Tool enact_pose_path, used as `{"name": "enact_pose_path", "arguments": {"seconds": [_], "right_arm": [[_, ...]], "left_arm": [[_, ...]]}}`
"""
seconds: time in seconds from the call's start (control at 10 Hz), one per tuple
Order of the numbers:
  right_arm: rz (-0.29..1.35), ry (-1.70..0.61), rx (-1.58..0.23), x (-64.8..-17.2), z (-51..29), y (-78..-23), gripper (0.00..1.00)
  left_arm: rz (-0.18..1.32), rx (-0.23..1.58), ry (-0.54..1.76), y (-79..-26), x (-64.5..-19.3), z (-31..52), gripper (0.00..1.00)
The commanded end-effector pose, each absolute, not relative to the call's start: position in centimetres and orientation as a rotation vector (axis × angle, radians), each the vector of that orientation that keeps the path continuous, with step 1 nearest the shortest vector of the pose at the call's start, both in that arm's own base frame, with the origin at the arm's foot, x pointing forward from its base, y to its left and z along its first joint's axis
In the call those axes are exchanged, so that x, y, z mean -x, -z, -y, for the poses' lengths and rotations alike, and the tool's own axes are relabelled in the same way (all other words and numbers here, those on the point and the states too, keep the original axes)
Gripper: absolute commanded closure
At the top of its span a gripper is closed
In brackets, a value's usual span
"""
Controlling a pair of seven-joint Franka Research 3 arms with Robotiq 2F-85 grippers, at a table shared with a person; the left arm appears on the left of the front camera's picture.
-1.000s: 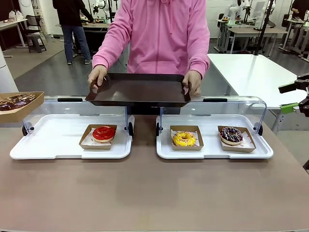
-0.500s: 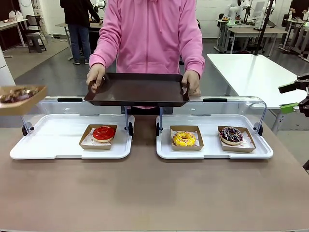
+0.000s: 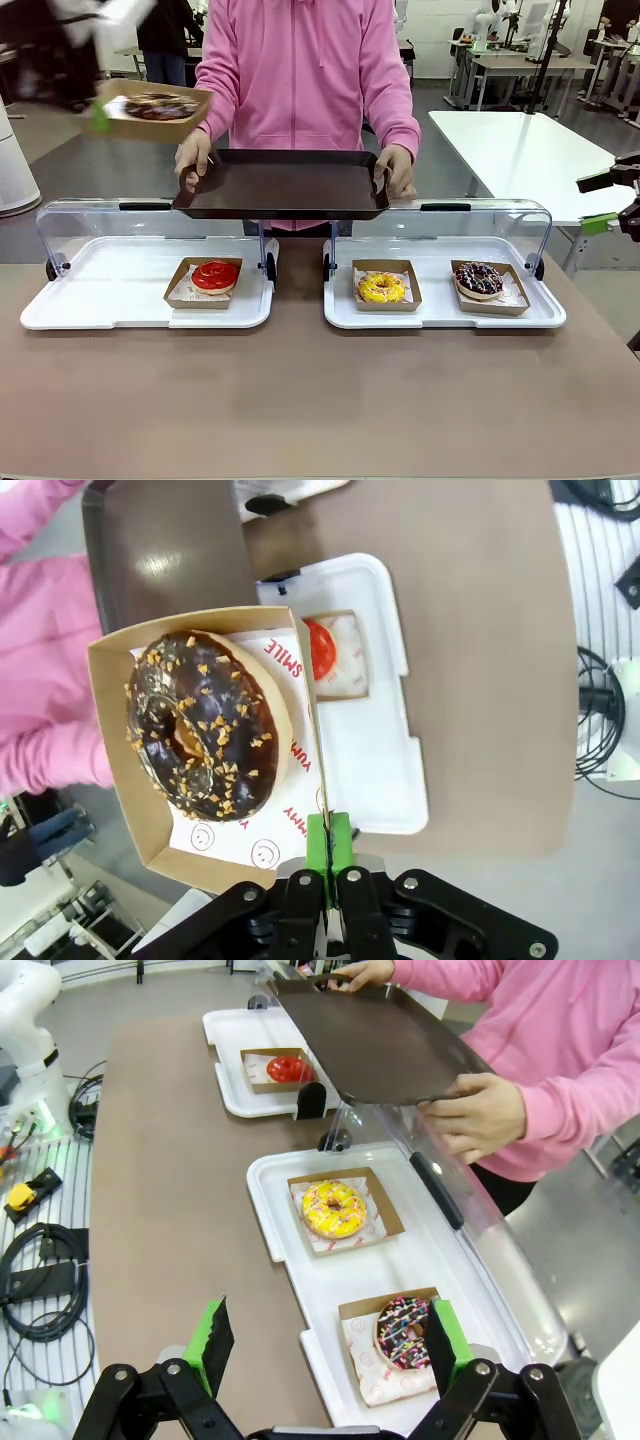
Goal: Provide the desired donut to the person.
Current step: Place the picked Paper togo box onto the Handle tray extended by the person.
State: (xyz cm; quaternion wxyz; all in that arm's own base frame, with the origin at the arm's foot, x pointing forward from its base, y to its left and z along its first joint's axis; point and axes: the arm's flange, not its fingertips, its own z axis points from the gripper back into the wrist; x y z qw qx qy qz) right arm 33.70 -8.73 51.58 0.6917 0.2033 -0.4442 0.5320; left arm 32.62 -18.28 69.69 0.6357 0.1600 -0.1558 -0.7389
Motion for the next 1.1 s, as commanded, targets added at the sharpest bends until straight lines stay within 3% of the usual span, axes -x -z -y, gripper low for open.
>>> {"name": "enact_pose_path", "arguments": {"seconds": [0.0, 0.3, 0.7, 1.0], "right_arm": [[1.011, -1.194, -0.461, -33.9, 8.8, -51.5, 0.00], [1.011, -1.194, -0.461, -33.9, 8.8, -51.5, 0.00], [1.011, -1.194, -0.461, -33.9, 8.8, -51.5, 0.00], [1.011, -1.194, -0.461, -33.9, 8.8, -51.5, 0.00]], "left_arm": [[0.308, -0.374, 1.655, -69.8, -39.4, 21.9, 0.99], [0.290, -0.329, 1.610, -65.2, -45.4, 24.9, 0.99], [0.291, -0.244, 1.586, -57.5, -48.7, 27.2, 0.99], [0.313, -0.312, 1.574, -54.0, -50.4, 27.4, 0.99]]}}
